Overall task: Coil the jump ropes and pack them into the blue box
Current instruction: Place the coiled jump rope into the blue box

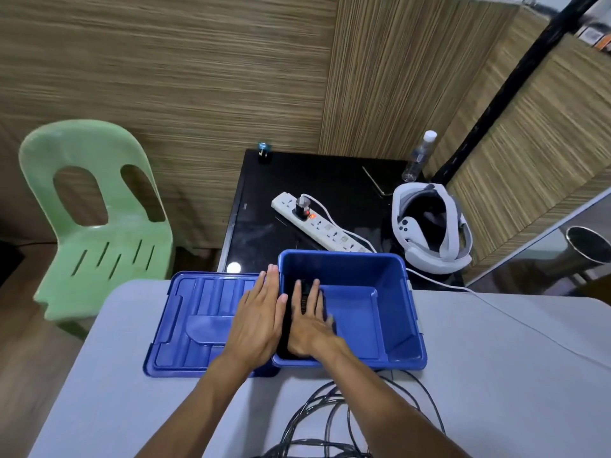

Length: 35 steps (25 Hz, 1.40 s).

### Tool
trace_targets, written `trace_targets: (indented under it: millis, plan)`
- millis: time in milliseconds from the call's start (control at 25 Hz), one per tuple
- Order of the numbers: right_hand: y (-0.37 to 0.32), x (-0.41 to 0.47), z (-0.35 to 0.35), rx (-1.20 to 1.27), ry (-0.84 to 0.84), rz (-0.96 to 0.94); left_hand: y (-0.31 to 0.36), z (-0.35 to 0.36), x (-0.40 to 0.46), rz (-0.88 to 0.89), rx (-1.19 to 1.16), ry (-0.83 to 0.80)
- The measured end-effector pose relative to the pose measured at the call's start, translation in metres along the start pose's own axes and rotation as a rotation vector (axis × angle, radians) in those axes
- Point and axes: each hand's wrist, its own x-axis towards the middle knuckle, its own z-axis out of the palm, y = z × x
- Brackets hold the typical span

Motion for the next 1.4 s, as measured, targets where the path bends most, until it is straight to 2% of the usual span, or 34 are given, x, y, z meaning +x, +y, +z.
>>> trace_targets:
  millis: [80, 200, 520, 640, 840, 920, 1040, 1240, 1400]
  plan:
    - [-0.001, -0.002, -0.002, 0.059, 0.006, -0.003, -0.001, 0.0, 0.0, 0.013, 0.009, 0.001]
    - [-0.005, -0.01, -0.009, 0.102, 0.103, 0.022, -0.002, -0.001, 0.001, 0.026, 0.01, 0.008]
    - [-0.011, -0.013, -0.007, -0.001, 0.249, 0.068, -0.006, 0.002, 0.002, 0.017, 0.022, -0.002]
    - [-0.014, -0.011, -0.004, -0.035, 0.209, 0.071, -0.004, 0.002, 0.003, 0.006, 0.015, -0.011]
    - [0.004, -0.019, -0.017, 0.004, -0.055, -0.049, -0.006, 0.003, 0.004, 0.018, 0.024, -0.011]
    - [0.011, -0.018, -0.016, 0.024, -0.085, -0.09, -0.006, 0.002, 0.004, 0.022, 0.048, -0.007]
    - [0.01, -0.004, -0.002, 0.033, -0.065, -0.102, -0.005, 0.001, 0.004, 0.02, 0.077, -0.009]
    - [0.0, 0.007, 0.006, 0.023, 0.116, -0.054, -0.002, 0.0, 0.004, 0.031, 0.03, -0.019]
    - [0.001, -0.003, -0.005, -0.018, 0.1, -0.093, -0.005, -0.004, 0.006, 0.019, 0.103, -0.05]
